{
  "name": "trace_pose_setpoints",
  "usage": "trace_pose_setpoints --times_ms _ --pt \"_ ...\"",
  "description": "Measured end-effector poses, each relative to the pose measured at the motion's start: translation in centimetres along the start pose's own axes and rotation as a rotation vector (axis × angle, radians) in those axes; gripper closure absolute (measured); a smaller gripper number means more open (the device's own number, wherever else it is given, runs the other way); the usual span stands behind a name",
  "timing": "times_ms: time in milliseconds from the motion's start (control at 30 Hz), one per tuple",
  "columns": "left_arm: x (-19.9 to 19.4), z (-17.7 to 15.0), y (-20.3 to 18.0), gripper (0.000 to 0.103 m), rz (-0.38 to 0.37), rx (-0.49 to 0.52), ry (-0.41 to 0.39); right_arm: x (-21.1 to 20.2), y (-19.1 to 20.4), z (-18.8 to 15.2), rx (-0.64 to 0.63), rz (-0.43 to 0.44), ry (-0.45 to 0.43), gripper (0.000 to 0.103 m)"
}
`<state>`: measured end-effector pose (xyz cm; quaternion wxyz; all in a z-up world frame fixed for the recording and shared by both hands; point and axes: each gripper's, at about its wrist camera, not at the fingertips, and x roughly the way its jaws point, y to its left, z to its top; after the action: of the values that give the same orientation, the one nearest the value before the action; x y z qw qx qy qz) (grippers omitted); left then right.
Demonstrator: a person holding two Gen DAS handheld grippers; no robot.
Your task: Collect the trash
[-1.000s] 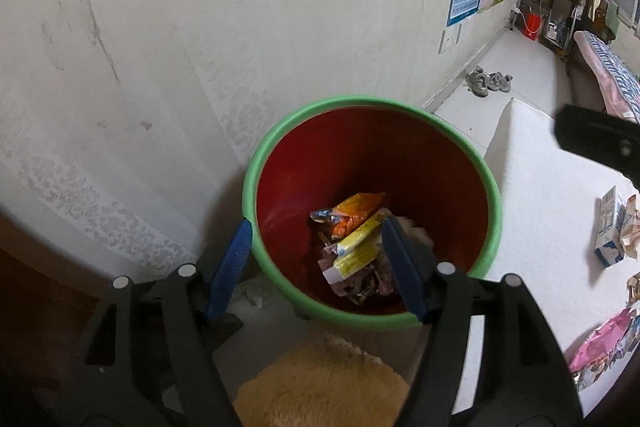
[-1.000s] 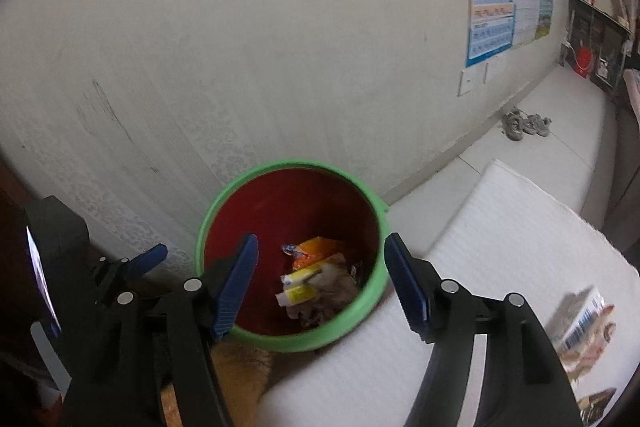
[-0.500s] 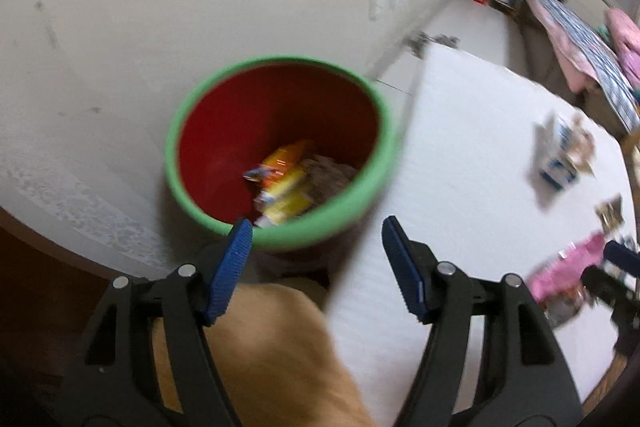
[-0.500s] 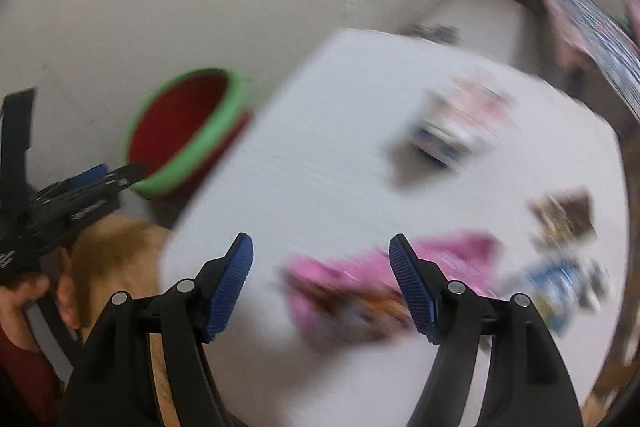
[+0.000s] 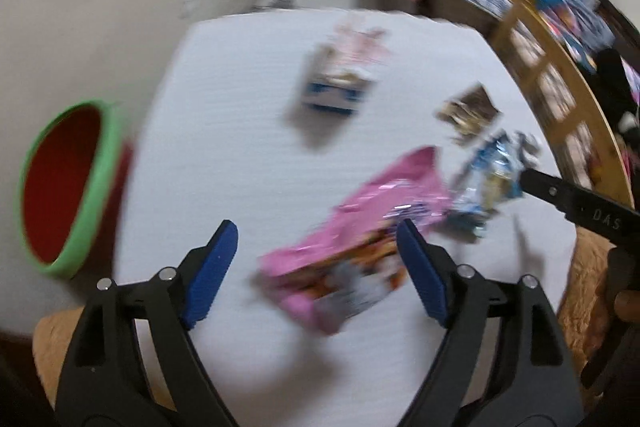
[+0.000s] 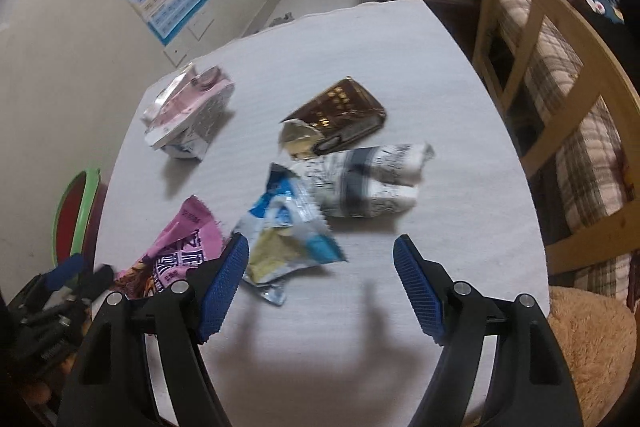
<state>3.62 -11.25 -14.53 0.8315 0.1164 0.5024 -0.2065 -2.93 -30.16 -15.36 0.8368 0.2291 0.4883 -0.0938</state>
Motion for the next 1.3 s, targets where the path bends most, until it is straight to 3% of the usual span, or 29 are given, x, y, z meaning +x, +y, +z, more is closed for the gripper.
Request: trace_pose_setpoints --times_ms 100,167,233,300,333,433,667,733,767,800,900,1033,1100,1300 --pt "2.7 0.1 -3.0 0.024 0.005 0.121 0.076 -0.5 -0.9 -0.2 0.024 0.016 -0.007 0.030" --pt "4.2 -0.2 -4.0 0.024 0.047 0.169 0.112 -0.6 -1.3 0.0 0.037 0.027 -0.013 0.030" --pt "5.1 -0.4 -4.1 0.044 0.063 0.165 0.134 -0.6 -1.5 0.2 0.047 0.030 -0.017 0.030" --pt "5.2 -0.6 -3.6 0.055 0.099 0.148 0.136 -0.4 -1.9 0.3 0.062 0.037 -0.011 0.030" --pt "5.1 -0.6 -3.3 0.065 0.084 0.136 0.137 -0.2 -2.2 0.4 0.073 0.044 -0.005 0.030" --pt "4.1 -1.1 -1.9 0.073 0.078 0.094 0.144 0.5 -2.4 0.7 0.097 0.068 0.018 0.030" --pt "2.2 -3.0 0.7 0.073 0.093 -0.048 0.179 3.2 -1.2 0.6 0.099 0.122 0.092 0.030" --pt "2.2 -3.4 0.9 0.068 0.104 -0.066 0.188 4.3 -0.7 0.5 0.097 0.136 0.117 0.031" --pt "2.3 -3.7 1.0 0.067 0.107 -0.075 0.194 4.7 -0.4 0.4 0.088 0.140 0.124 0.034" --pt "2.4 -4.0 1.1 0.063 0.110 -0.086 0.199 4.8 -0.1 0.4 0.075 0.134 0.121 0.046" --pt "2.2 -4.4 2.0 0.057 0.100 -0.114 0.199 4.7 0.8 0.3 0.039 0.158 0.120 0.059" --pt "2.3 -4.4 2.0 0.050 0.083 -0.120 0.197 4.1 1.6 0.0 -0.002 0.170 0.107 0.064" --pt "2.4 -4.6 2.0 0.050 0.079 -0.124 0.202 3.9 1.9 -0.1 -0.013 0.177 0.110 0.065" --pt "1.3 -4.6 2.8 0.069 0.062 -0.148 0.181 2.8 3.2 -0.1 -0.054 0.188 0.098 0.065"
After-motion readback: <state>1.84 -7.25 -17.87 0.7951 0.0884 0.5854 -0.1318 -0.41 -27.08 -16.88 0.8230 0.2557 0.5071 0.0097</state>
